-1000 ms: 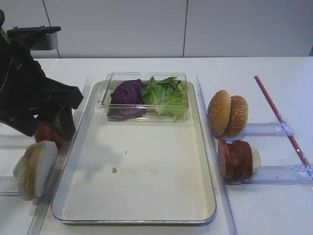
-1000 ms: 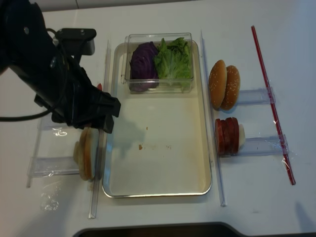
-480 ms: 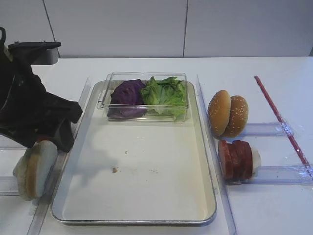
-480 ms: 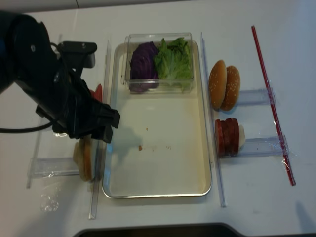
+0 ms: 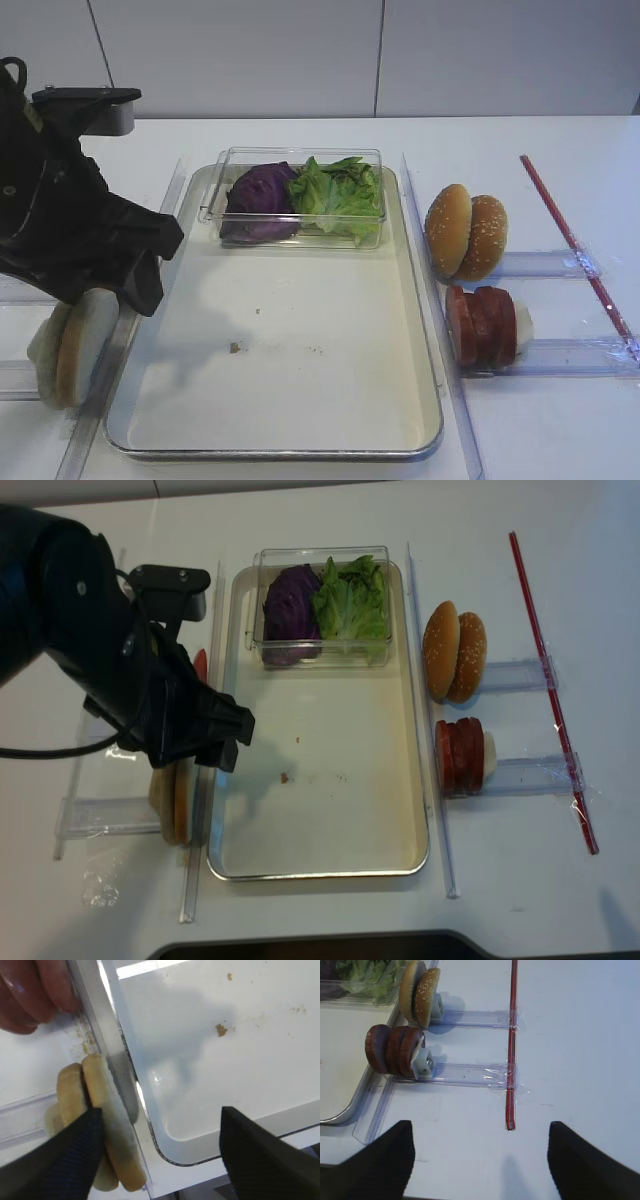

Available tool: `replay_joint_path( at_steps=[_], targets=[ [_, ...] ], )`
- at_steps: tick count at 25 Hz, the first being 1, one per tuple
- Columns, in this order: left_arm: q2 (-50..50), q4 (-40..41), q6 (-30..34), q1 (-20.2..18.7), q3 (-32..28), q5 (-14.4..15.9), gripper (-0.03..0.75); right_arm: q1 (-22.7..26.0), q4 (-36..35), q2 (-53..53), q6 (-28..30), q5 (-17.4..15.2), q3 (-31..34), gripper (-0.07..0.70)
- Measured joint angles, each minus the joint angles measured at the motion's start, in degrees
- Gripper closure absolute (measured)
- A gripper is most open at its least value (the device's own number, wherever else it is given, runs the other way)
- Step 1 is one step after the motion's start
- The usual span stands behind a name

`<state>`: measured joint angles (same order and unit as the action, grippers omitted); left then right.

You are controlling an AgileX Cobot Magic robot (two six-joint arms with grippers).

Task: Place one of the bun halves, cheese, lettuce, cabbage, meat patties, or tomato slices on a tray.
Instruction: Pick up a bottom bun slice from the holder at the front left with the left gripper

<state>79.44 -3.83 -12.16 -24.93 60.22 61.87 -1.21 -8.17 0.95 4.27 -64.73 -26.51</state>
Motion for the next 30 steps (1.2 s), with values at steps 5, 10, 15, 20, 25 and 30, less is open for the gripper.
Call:
replay_joint_path(
  at_steps=[5,10,15,20,25,30],
  targets=[
    [0.0,0.4,-0.9,0.0,-0.7,0.0,0.224,0.0,0.0,0.0,-0.1,0.0,0.0,0.442],
    [-0.3,0.0,-1.0,0.0,-2.7,-1.9,0.224,0.0,0.0,0.0,-0.1,0.0,0.0,0.631],
    [-0.3,-0.9,-1.1,0.0,-2.9,-2.5,0.225,0.0,0.0,0.0,-0.1,0.0,0.0,0.631],
    [-0.3,0.3,-2.2,0.0,-2.9,-2.0,0.225,0.0,0.0,0.0,-0.1,0.0,0.0,0.631],
    [-0.3,2.6,-5.6,-0.8,-2.9,-1.2,0.225,0.0,0.0,0.0,-0.1,0.0,0.0,0.631],
    [-0.3,8.9,-12.0,-5.6,-3.0,-0.9,0.225,0.0,0.0,0.0,-0.1,0.0,0.0,0.631]
  ],
)
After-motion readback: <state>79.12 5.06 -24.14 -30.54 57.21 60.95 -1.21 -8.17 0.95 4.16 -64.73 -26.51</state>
